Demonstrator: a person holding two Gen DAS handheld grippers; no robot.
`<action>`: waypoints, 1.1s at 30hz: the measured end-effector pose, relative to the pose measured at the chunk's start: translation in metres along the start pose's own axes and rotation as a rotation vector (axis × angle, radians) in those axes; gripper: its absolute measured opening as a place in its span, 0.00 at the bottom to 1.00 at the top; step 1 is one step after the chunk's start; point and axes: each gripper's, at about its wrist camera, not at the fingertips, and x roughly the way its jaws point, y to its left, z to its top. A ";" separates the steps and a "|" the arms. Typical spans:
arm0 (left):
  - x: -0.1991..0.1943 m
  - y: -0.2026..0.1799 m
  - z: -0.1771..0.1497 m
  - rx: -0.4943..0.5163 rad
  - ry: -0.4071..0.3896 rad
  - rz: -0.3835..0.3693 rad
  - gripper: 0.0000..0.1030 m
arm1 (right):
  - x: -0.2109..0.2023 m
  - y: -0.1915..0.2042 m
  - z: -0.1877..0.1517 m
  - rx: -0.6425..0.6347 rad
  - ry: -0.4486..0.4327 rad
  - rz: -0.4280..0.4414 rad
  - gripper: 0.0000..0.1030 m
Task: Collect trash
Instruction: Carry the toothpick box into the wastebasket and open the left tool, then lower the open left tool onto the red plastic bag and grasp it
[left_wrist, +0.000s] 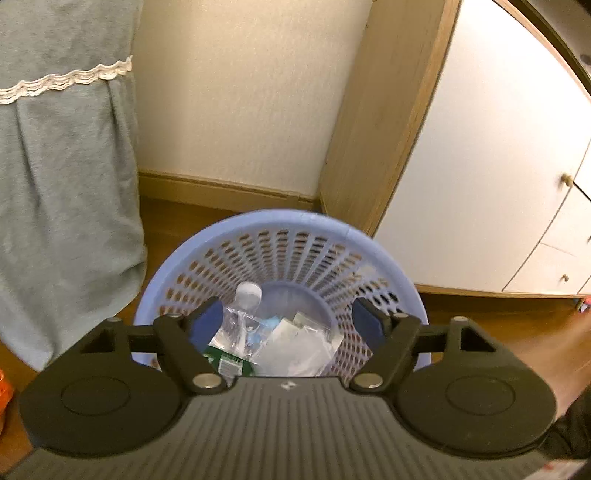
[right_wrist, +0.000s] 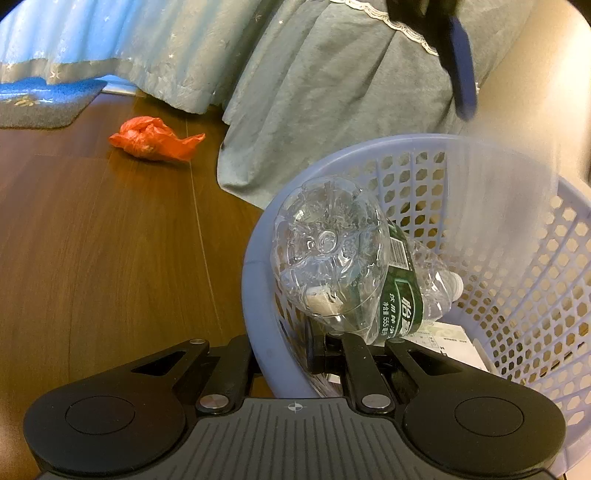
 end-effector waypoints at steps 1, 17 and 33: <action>-0.001 0.001 0.001 0.006 -0.009 0.009 0.71 | -0.001 -0.001 0.000 0.004 -0.003 -0.001 0.06; -0.054 0.065 -0.059 -0.038 0.095 0.251 0.70 | 0.000 -0.010 0.004 0.041 0.003 0.000 0.06; -0.091 0.160 -0.129 -0.172 0.125 0.501 0.70 | 0.008 -0.005 0.003 -0.009 0.006 -0.015 0.06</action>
